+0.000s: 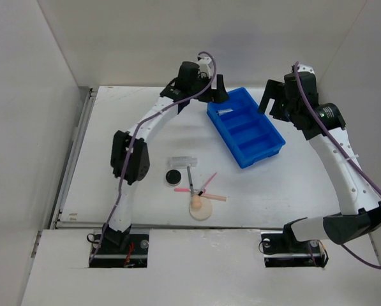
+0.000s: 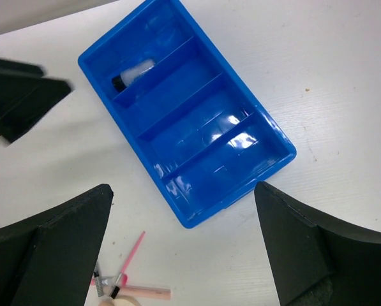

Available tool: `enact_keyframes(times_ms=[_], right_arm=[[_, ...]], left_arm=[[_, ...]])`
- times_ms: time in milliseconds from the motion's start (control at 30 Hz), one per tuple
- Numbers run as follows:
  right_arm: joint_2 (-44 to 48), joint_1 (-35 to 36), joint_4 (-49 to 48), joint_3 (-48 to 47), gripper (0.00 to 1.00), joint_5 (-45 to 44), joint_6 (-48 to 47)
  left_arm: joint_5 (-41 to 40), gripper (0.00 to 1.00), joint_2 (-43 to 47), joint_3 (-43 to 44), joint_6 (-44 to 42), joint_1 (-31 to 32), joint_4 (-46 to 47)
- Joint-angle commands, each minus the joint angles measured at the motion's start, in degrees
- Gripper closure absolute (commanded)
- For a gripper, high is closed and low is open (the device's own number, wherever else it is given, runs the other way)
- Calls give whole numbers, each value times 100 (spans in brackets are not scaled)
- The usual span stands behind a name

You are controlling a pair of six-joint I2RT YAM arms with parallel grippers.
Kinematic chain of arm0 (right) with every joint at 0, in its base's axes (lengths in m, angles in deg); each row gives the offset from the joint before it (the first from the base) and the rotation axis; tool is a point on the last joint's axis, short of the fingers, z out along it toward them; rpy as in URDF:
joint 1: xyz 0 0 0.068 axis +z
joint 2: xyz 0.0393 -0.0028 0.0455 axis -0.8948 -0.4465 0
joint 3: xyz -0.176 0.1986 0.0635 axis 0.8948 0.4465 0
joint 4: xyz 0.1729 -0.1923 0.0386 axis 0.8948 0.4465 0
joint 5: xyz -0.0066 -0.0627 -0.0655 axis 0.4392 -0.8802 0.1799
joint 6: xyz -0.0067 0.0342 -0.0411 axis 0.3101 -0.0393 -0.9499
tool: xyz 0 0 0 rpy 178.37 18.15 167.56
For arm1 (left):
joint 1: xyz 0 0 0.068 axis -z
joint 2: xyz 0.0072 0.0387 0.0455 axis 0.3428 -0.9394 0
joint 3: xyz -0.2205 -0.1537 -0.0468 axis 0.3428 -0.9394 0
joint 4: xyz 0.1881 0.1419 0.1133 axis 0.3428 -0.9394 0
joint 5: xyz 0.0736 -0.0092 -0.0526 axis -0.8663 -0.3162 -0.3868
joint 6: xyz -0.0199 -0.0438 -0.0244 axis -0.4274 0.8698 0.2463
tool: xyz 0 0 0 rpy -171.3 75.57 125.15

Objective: Organize the makeup

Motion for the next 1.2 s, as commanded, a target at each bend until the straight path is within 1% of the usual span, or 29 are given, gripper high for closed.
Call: enact_keyframes(times_ms=[0, 33, 67, 100, 167, 233, 300, 333, 433, 500, 567, 633, 667, 767, 833, 900, 933, 1033, 1133, 1167], right_arm=[[280, -40, -181, 142, 1, -15, 25], [333, -40, -182, 283, 1, -15, 25], [455, -40, -321, 362, 1, -15, 77], [517, -40, -322, 433, 1, 37, 78], [623, -40, -401, 617, 1, 125, 78], [694, -40, -463, 696, 1, 265, 130], [833, -40, -463, 767, 1, 327, 191], [834, -40, -463, 828, 1, 328, 192], [1010, -40, -516, 951, 1, 380, 253], [1089, -40, -516, 952, 1, 433, 306], [1142, -40, -516, 1004, 1, 433, 306], [1194, -40, -516, 1005, 1, 433, 306], [1195, -40, -516, 1005, 1, 485, 306], [1247, -40, -516, 1005, 1, 486, 359], [1247, -40, -516, 952, 1, 486, 359], [1247, -40, -463, 952, 1, 486, 359], [1247, -40, -463, 952, 1, 547, 359], [1247, -40, -410, 1004, 1, 609, 306], [1247, -40, -357, 1057, 1, 670, 253], [1247, -40, -297, 1057, 1, 723, 253]], left_arm=[[-439, 12, 1700, -752, -768, 65, -673], [-641, 12, 1920, -972, -952, 126, -971], [-878, 10, 2270, -1166, -1137, 196, -1601], [-1272, 6, 2395, -1490, -1452, 197, -1920], [-1477, 3, 2676, -1782, -1700, 250, -2701], [-1854, 0, 2818, -2352, -1894, 311, -3012], [-2617, 0, 2994, -2818, -1895, 582, -3170], [-3116, 0, 3047, -3247, -2008, 653, -3171], [-3629, 0, 3170, -3855, -2079, 803, -3224], [-3631, 0, 3231, -4076, -2010, 803, -3145], [-3631, 0, 3284, -4470, -1939, 803, -2847], [-3631, 0, 3354, -4682, -1939, 803, -2558], [-3683, 2, 3355, -4840, -1939, 803, -2461], [-3605, 6, 3302, -4894, -1939, 856, -2398], [-3368, 8, 3206, -4834, -2070, 856, -2476], [-3272, 8, 3048, -4833, -2070, 856, -2530], [-3271, 5, 3047, -4833, -2140, 856, -2530], [-3349, 3, 2758, -4772, -2141, 856, -2530], [-3402, 3, 2538, -4711, -2141, 795, -2337], [-3403, 4, 2537, -4649, -2141, 795, -2337]])
